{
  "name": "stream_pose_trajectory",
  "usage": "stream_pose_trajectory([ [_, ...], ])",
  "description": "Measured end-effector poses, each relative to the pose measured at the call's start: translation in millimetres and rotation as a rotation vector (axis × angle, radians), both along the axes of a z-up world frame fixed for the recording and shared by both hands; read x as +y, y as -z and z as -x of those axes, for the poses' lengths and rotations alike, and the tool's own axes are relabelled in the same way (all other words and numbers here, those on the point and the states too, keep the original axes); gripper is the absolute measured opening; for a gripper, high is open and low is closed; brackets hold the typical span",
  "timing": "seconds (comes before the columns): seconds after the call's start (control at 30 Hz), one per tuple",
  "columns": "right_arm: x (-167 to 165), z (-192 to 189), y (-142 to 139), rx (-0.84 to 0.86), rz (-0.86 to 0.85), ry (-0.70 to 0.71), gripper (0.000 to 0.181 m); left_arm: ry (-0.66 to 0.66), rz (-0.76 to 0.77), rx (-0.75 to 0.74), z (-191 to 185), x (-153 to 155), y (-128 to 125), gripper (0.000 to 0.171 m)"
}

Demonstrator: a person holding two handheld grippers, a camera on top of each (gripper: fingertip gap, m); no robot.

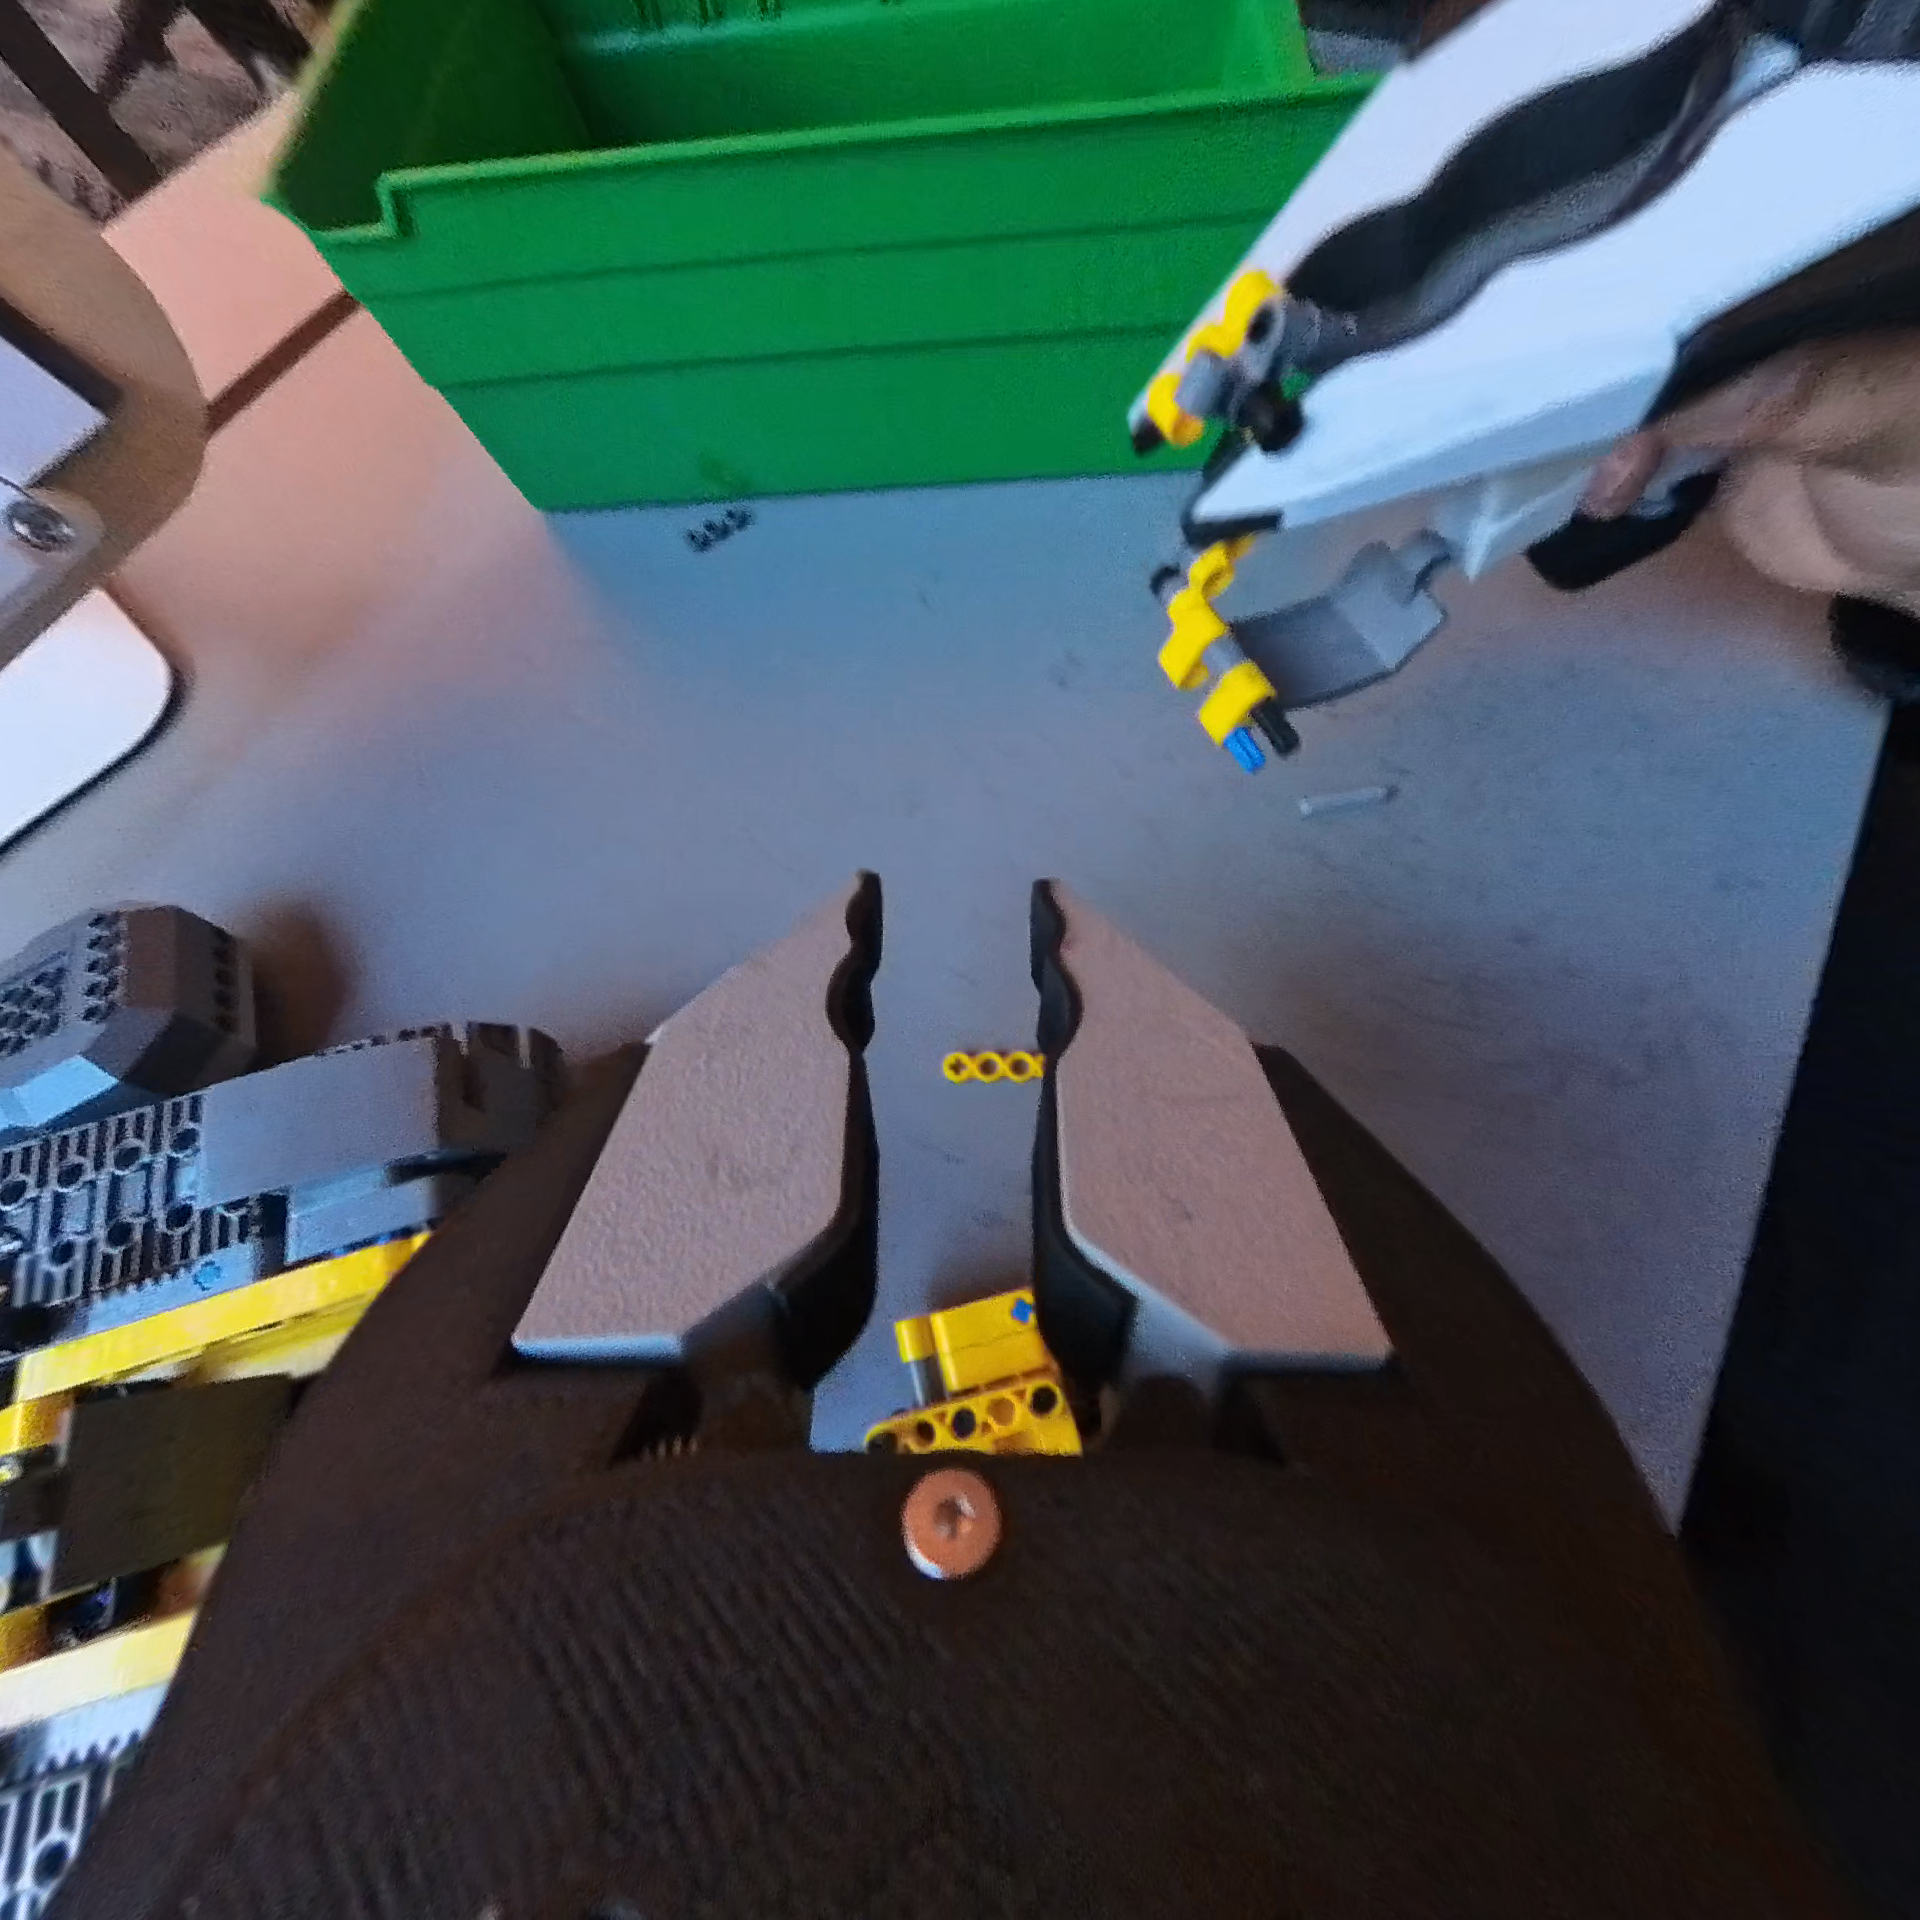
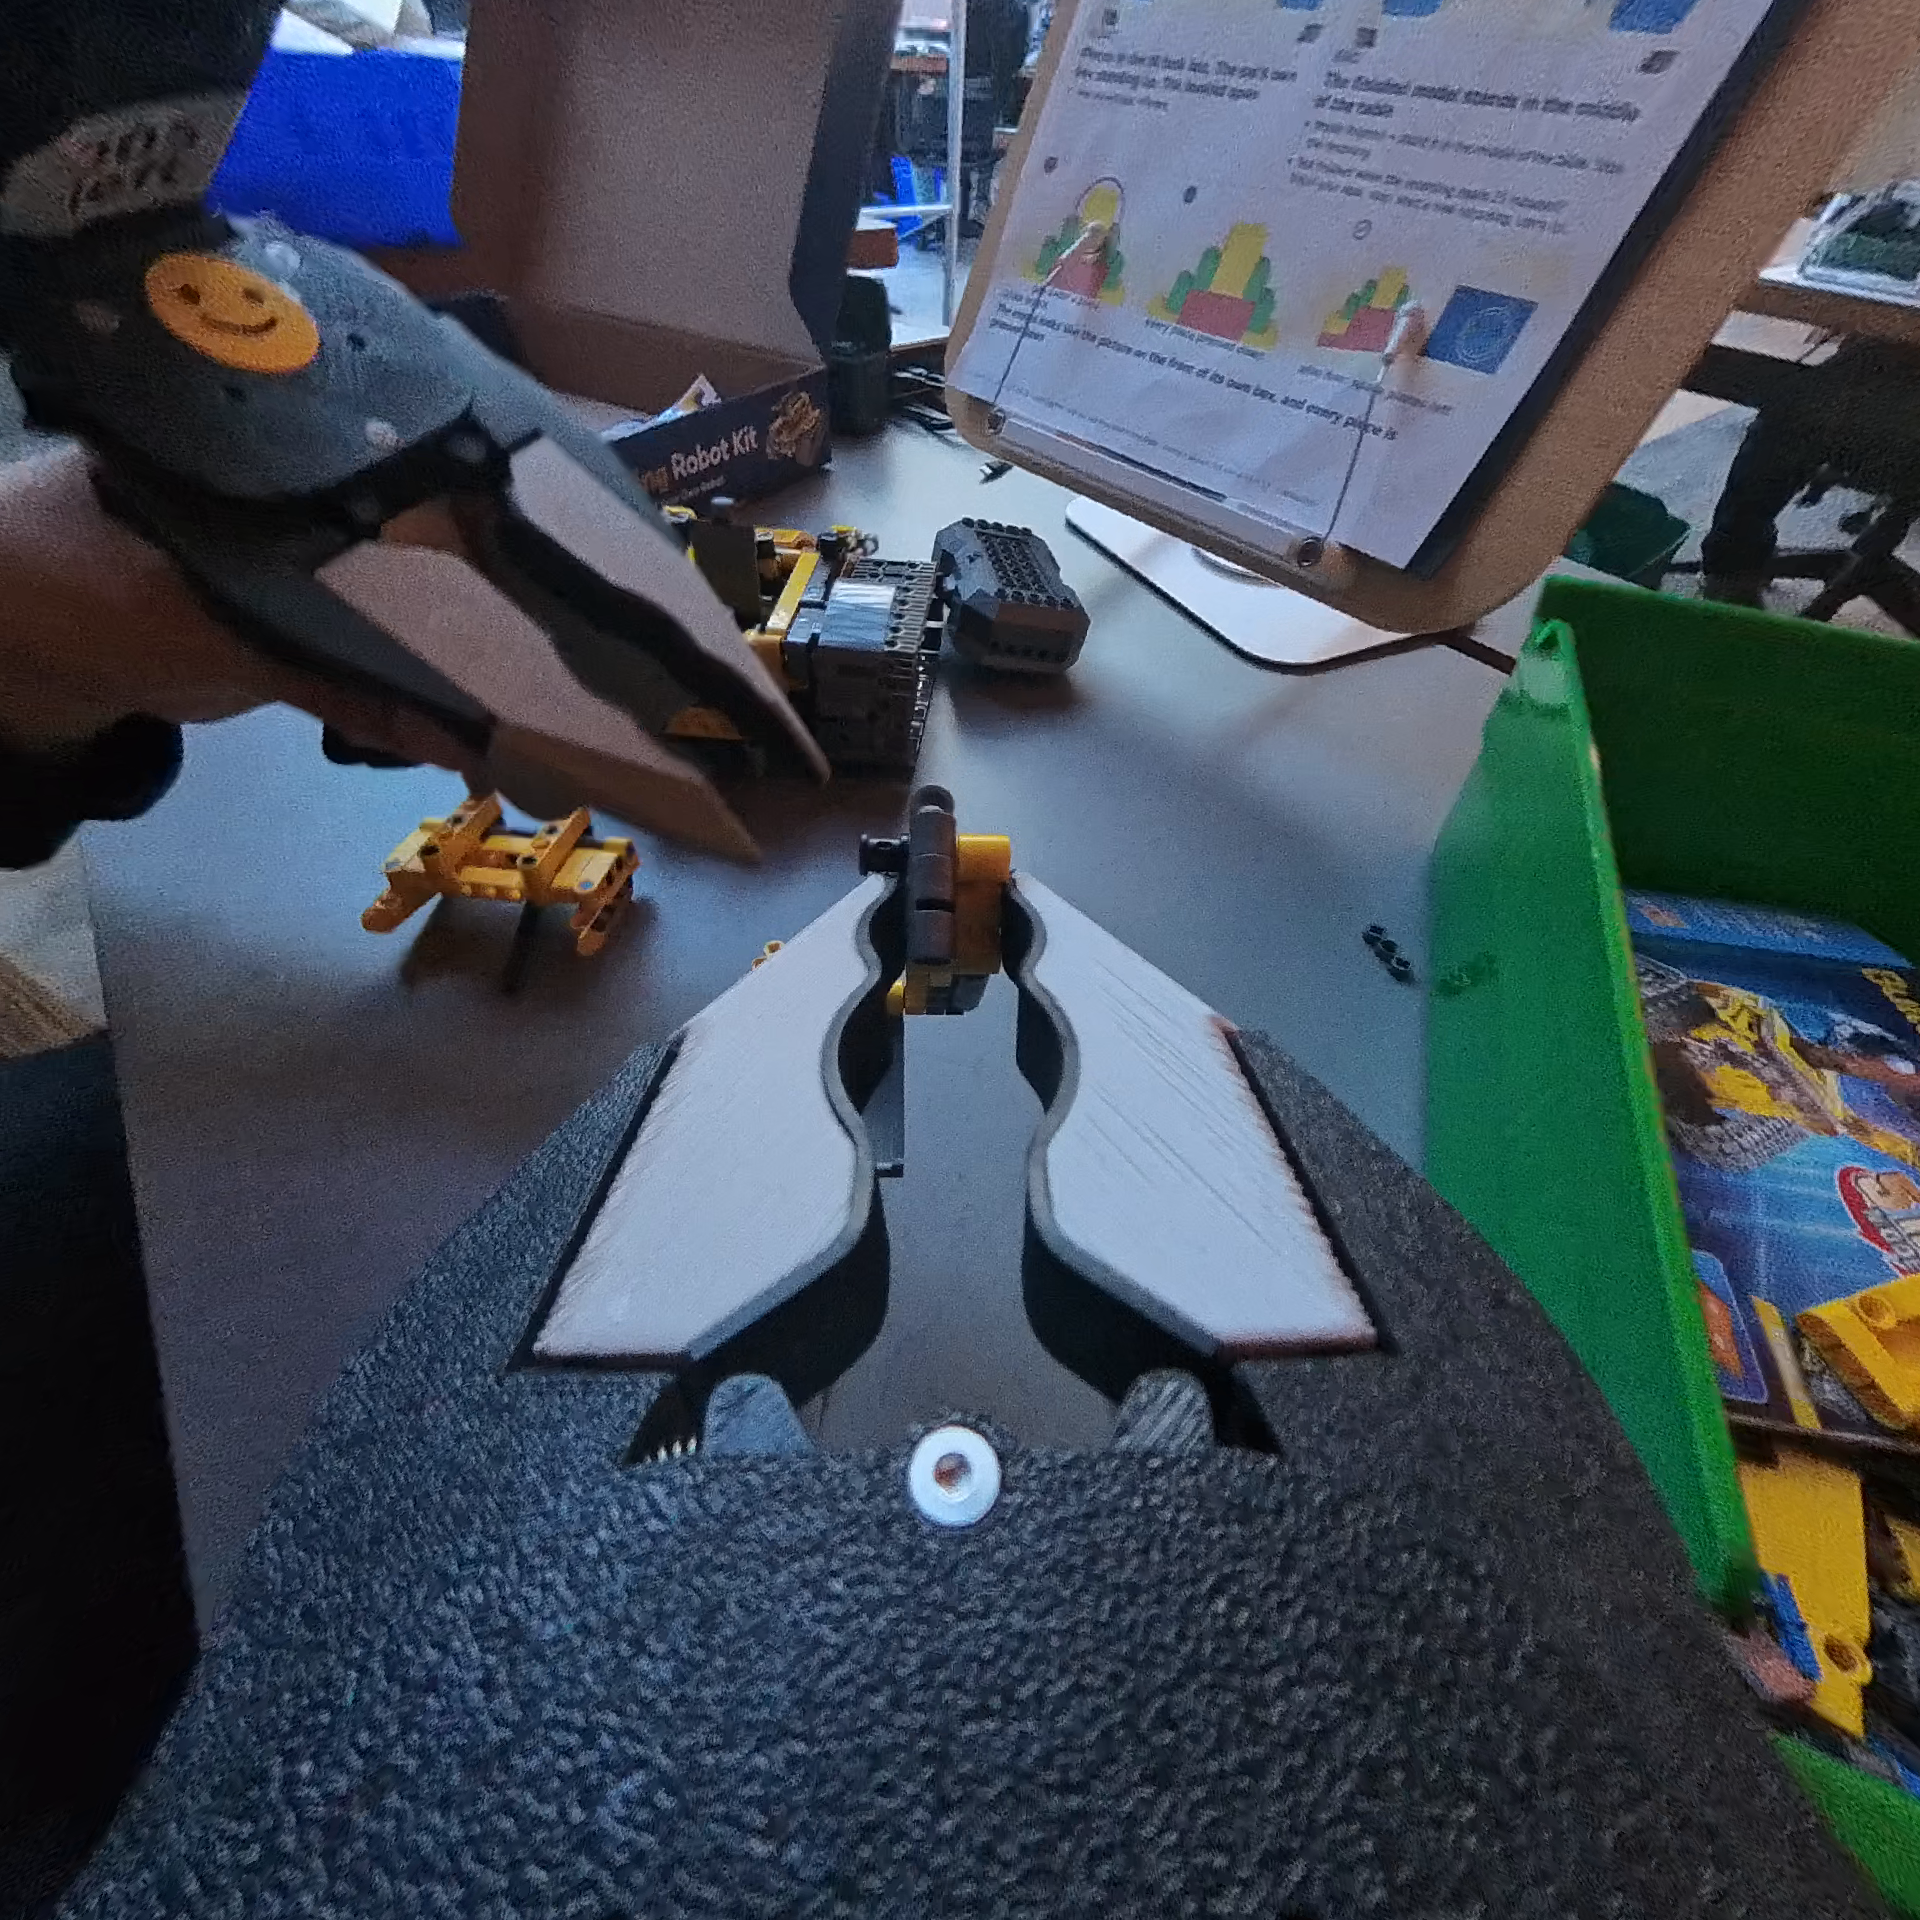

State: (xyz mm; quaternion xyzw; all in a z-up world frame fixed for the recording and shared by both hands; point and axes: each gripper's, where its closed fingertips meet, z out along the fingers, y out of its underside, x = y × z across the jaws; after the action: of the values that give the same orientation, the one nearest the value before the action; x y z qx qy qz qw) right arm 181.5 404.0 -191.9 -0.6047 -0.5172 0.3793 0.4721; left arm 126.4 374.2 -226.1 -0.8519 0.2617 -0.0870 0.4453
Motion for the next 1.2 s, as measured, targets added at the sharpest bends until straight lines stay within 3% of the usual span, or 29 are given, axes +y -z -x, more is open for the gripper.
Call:
stream_pose_trajectory([
  [0.23,-21,17,33,-0.178,0.024,-0.109,0.014,0.028,-0.081,-0.008,2,2,-17,0.025],
  [0.37,-16,18,39,-0.175,0.032,-0.104,0.014,0.049,-0.087,0.008,2,1,-18,0.024],
  [0.57,-12,33,14,-0.062,0.133,-0.158,0.014,0.070,-0.093,0.016,6,10,-14,0.022],
  [0.7,-6,46,-3,-0.004,0.210,-0.203,0.015,0.201,-0.179,-0.025,-3,10,-29,0.020],
  [0.83,6,60,-16,0.028,0.200,-0.228,0.014,0.253,-0.161,-0.176,-4,11,-40,0.027],
  [0.93,9,71,-32,0.096,0.090,-0.275,0.014,0.203,-0.050,-0.331,7,26,-41,0.044],
  [1.07,6,84,-56,0.249,-0.037,-0.344,0.014,0.248,0.030,-0.534,6,33,-53,0.051],
  [1.1,7,85,-60,0.277,-0.062,-0.348,0.014,0.261,0.049,-0.562,6,34,-54,0.050],
  [1.2,2,87,-61,0.301,-0.040,-0.381,0.014,0.258,0.054,-0.644,7,34,-60,0.025],
])
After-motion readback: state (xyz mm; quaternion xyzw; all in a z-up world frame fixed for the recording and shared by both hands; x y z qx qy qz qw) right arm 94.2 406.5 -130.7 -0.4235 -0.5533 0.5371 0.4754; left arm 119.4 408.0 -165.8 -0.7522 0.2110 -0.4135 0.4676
